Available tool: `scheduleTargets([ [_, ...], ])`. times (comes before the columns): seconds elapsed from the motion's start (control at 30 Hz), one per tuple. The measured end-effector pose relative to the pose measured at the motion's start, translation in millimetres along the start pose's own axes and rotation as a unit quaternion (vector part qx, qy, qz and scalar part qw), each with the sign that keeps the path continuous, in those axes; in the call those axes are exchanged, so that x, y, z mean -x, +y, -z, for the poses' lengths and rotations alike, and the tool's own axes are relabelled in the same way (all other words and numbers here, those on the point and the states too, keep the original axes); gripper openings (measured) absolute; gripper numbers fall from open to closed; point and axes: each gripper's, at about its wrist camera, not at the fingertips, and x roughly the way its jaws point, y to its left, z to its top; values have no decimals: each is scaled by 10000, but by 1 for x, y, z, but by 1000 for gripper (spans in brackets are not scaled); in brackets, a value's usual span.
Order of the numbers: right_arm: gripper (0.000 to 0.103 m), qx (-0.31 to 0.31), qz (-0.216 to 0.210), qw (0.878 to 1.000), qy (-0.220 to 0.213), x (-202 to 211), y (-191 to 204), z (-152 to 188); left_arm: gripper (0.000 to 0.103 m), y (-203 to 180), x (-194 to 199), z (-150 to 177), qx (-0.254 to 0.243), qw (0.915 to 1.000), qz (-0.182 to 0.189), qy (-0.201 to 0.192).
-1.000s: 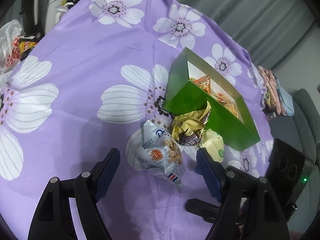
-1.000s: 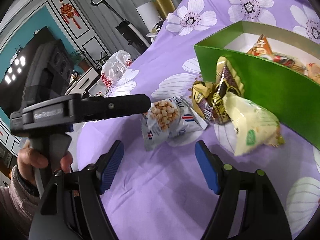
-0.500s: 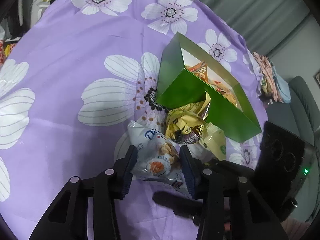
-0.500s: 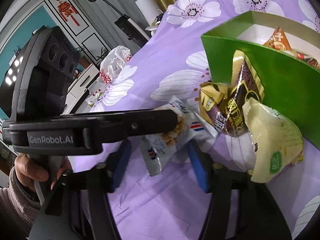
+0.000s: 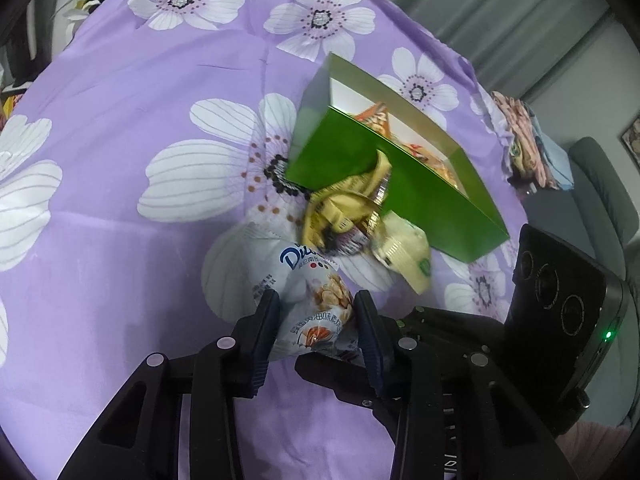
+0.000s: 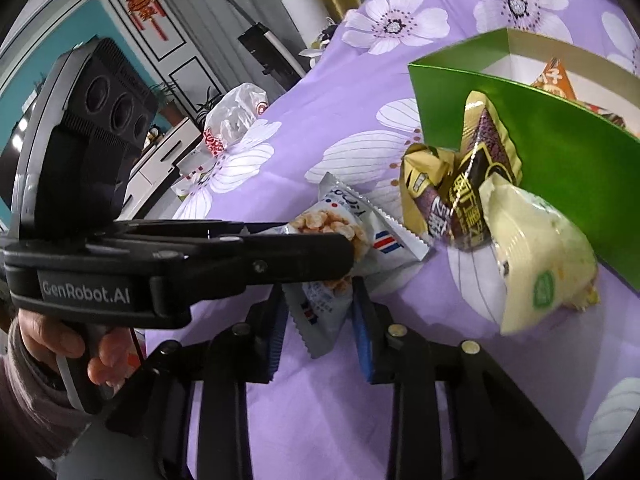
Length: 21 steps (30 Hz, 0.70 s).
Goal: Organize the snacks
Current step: 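Lift the peanut packet with the right gripper and carry it over the green box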
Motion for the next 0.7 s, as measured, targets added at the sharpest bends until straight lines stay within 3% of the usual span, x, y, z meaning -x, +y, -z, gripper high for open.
scheduleTargets([
  [0.23, 30, 350, 155, 9990, -246, 38, 9, 25, 39, -40, 12, 20, -390, 9992, 12, -65],
  [0.7, 30, 308, 396, 9967, -641, 93, 7, 44, 39, -95, 24, 31, -805, 9964, 179, -181],
])
